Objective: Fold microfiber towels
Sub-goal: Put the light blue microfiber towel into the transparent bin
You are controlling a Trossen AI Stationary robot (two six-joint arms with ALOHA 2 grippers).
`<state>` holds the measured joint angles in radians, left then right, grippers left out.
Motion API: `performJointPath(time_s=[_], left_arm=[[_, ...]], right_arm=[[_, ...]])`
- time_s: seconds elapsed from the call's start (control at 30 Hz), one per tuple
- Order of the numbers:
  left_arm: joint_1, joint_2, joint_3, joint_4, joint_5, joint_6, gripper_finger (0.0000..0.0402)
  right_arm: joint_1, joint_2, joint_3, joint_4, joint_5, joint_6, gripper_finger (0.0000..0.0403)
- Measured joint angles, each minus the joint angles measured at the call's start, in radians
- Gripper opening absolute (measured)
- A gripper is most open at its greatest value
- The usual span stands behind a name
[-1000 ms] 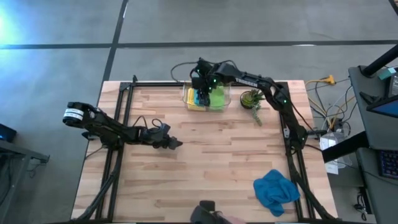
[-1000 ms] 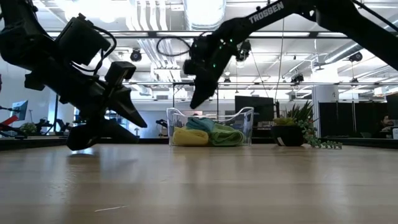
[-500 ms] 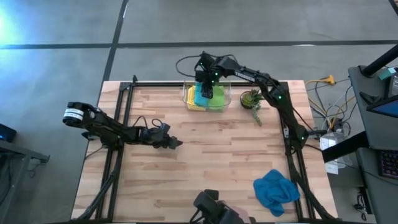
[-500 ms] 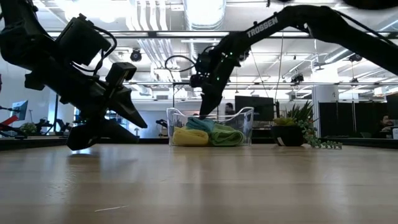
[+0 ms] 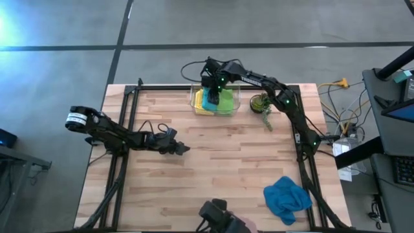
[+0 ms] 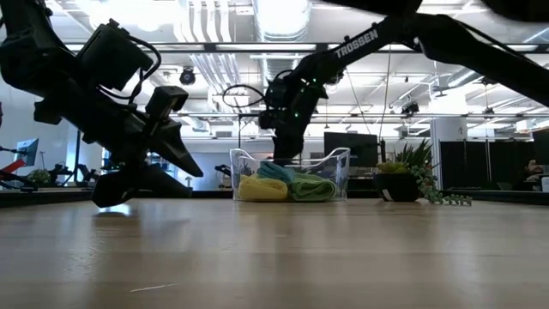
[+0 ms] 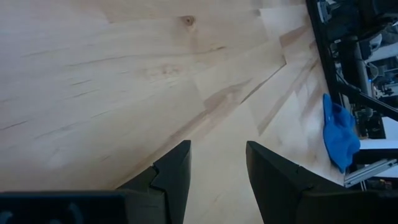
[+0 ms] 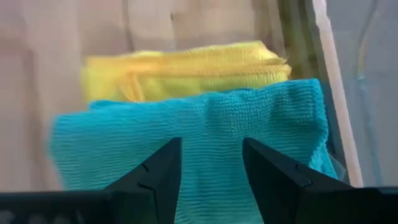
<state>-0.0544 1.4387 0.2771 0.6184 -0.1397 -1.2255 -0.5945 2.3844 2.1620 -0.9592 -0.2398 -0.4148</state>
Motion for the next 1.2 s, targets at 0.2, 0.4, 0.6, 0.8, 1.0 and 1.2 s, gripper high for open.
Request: performJointPath(time_s=[0.2,0.4,0.6,0.8,1.0,1.2], left_arm=[[0.0,0.0,0.0,-0.001,-0.023,0.0,0.0138],[0.0,0.0,-0.001,-0.001,-0.024,0.0,0.0138],[0.0,0.0,-0.001,0.0,-0.022,0.0,0.0138],[0.0,0.0,-0.001,-0.001,-0.019,0.002,0.0138],[-0.001,0.0,-0.001,0.0,0.006,0.002,0.0138],[-0.001,0.0,-0.002,-0.001,0.012,0.003,0.0138]], right_arm=[[0.043,-0.007,0.024,-0.04,-0.038,0.005,0.0164],[0.114,0.019,0.019,-0.014,-0.027,-0.031,0.0164],[0.12,-0.007,0.016,-0.014,0.057,0.016,0.0164],[0.062,-0.081,0.018,-0.006,0.059,0.056,0.0164],[-0.007,-0.085,0.017,0.016,0.086,0.162,0.0164],[-0.016,-0.062,0.016,0.025,0.086,0.164,0.0164]])
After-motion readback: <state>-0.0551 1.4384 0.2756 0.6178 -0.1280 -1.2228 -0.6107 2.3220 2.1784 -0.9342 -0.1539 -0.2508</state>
